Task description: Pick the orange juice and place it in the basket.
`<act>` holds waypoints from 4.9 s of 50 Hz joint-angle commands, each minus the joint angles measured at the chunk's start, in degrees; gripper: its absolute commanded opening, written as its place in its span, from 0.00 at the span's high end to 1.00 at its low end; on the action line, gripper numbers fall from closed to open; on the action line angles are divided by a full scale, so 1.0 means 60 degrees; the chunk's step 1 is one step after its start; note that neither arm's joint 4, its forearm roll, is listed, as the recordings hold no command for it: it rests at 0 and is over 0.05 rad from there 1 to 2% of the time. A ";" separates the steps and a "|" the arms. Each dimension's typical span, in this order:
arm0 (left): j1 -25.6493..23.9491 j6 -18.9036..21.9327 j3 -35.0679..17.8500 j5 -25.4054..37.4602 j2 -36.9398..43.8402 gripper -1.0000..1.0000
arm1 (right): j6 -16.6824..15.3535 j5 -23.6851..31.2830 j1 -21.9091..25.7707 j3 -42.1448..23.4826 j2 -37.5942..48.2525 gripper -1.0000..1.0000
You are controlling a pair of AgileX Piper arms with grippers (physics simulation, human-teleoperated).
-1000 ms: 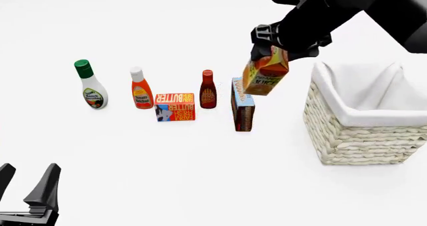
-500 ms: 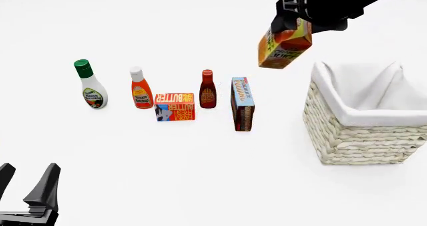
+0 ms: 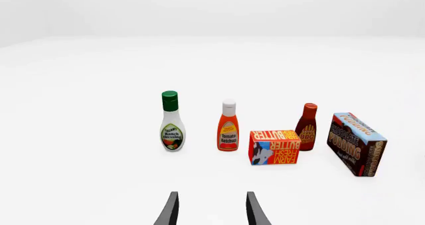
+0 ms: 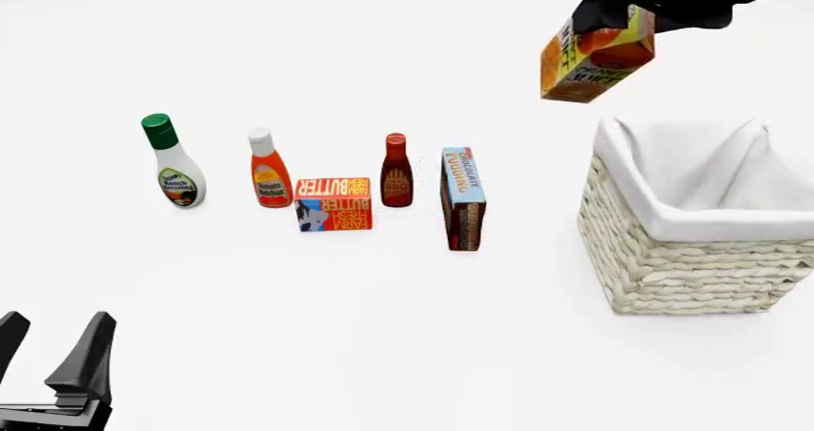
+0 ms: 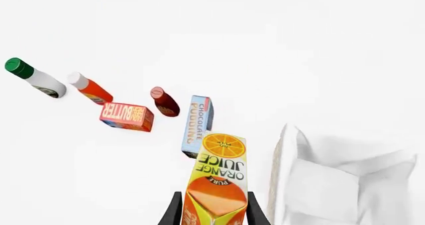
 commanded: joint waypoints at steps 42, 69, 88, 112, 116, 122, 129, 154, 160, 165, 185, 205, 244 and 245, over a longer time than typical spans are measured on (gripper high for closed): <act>0.0001 0.0003 0.0011 -0.0004 -0.0012 0.00 | -0.1219 0.0043 -0.2690 0.1024 -0.0942 1.00; 0.0001 0.0001 0.0011 -0.0005 -0.0009 0.00 | -0.1331 0.0043 -0.3390 0.1558 -0.0962 1.00; 0.0002 0.0001 0.0011 -0.0003 -0.0013 0.00 | -0.1581 0.0043 -0.4106 0.1950 -0.0894 1.00; 0.0002 0.0001 0.0011 -0.0005 -0.0010 0.00 | -0.1370 0.0043 -0.4028 0.2245 -0.0548 1.00; 0.0003 0.0001 0.0011 -0.0004 -0.0012 0.00 | -0.1349 0.0043 -0.3996 0.2244 -0.0438 1.00; 0.0001 0.0001 0.0011 -0.0002 -0.0014 0.00 | -0.1345 0.0043 -0.4037 0.2408 -0.0318 1.00; 0.0003 0.0001 0.0011 -0.0005 -0.0010 0.00 | -0.1526 0.0043 -0.4290 0.2589 -0.0242 1.00; 0.0001 0.0001 0.0011 -0.0006 -0.0009 0.00 | -0.1593 0.0043 -0.4238 0.2600 0.0103 1.00; 0.0002 0.0001 0.0011 -0.0004 -0.0011 0.00 | -0.1697 0.0043 -0.4326 0.2624 0.0133 1.00; 0.0003 0.0001 0.0011 -0.0004 -0.0012 0.00 | -0.1791 0.0043 -0.4437 0.2667 0.0086 1.00; 0.0000 0.0002 0.0011 -0.0003 -0.0013 0.00 | -0.1820 0.0043 -0.4467 0.2469 0.0471 1.00; 0.0002 0.0002 0.0011 -0.0002 -0.0014 0.00 | -0.1883 0.0043 -0.4649 0.2340 0.1076 1.00; 0.0001 0.0002 0.0011 -0.0002 -0.0014 0.00 | -0.2051 0.0043 -0.4690 0.1858 0.2052 1.00; 0.0002 0.0002 0.0011 -0.0004 -0.0011 0.00 | -0.2079 0.0043 -0.4708 0.1855 0.2075 1.00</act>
